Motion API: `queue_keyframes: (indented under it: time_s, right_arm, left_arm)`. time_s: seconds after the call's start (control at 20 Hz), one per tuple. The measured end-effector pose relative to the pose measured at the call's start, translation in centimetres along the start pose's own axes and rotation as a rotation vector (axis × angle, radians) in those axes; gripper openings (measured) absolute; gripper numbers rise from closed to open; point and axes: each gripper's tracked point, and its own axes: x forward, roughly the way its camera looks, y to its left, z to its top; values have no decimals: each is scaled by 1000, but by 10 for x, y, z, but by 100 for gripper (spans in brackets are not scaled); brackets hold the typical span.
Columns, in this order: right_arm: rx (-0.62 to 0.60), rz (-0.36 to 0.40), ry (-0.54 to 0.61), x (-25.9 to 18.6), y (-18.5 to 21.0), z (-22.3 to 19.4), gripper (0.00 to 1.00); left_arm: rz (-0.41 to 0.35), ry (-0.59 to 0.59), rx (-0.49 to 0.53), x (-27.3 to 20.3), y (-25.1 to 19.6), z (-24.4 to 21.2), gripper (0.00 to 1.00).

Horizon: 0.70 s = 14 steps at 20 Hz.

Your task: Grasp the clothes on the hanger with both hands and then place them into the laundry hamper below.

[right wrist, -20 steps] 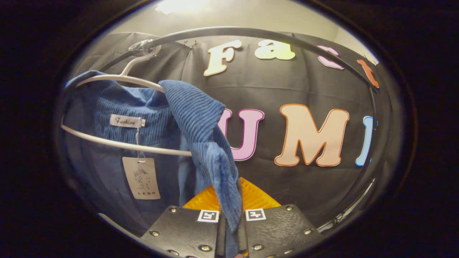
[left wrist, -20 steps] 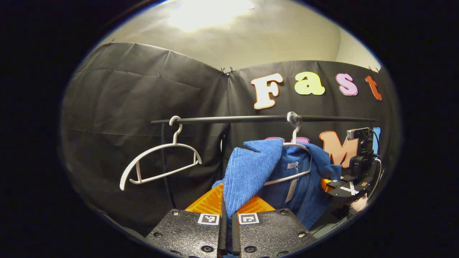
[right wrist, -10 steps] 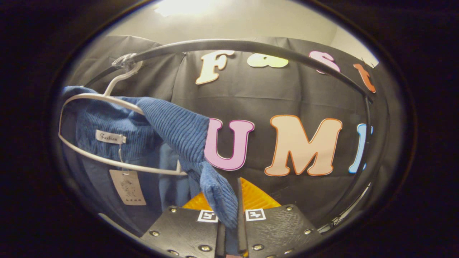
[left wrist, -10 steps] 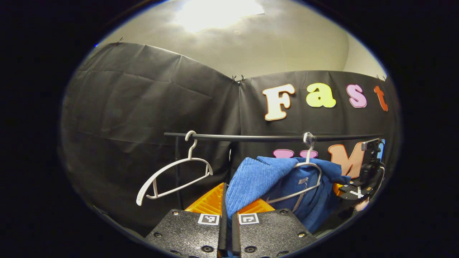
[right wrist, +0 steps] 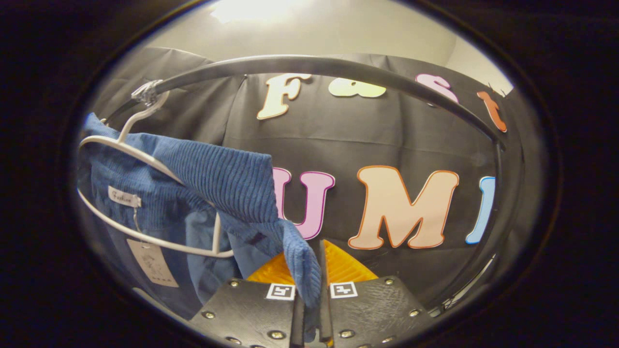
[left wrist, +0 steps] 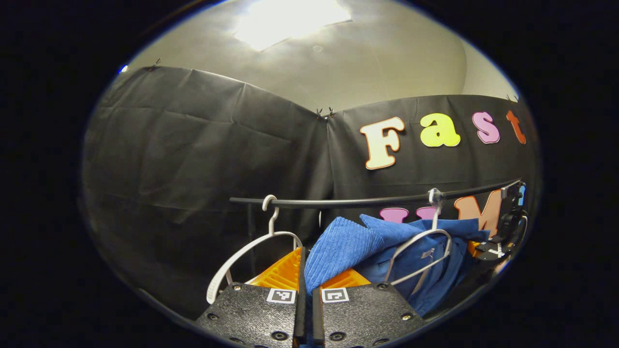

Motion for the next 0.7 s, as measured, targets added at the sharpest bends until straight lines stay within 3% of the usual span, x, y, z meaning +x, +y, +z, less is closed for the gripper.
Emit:
queue_keyframes:
  time_s: [0.05, 0.15, 0.2, 0.35, 0.7]
  right_arm:
    - [9, -1, -1, 5, -1, 3, 12]
    - [14, -8, -13, 12, -2, 9, 8]
    - [10, -12, -22, 16, -3, 13, 12]
    - [5, -19, -33, 20, 1, 17, 12]
    - [-8, -20, -24, 29, 5, 6, 12]
  left_arm:
    - [-2, 3, -6, 3, 1, -1, 6]
    - [-3, 5, -14, 11, 3, -2, 6]
    - [-1, 1, -7, 16, 5, -1, 4]
    - [5, -3, 18, 29, 10, -1, 7]
    - [7, 19, 48, 56, 22, -26, 3]
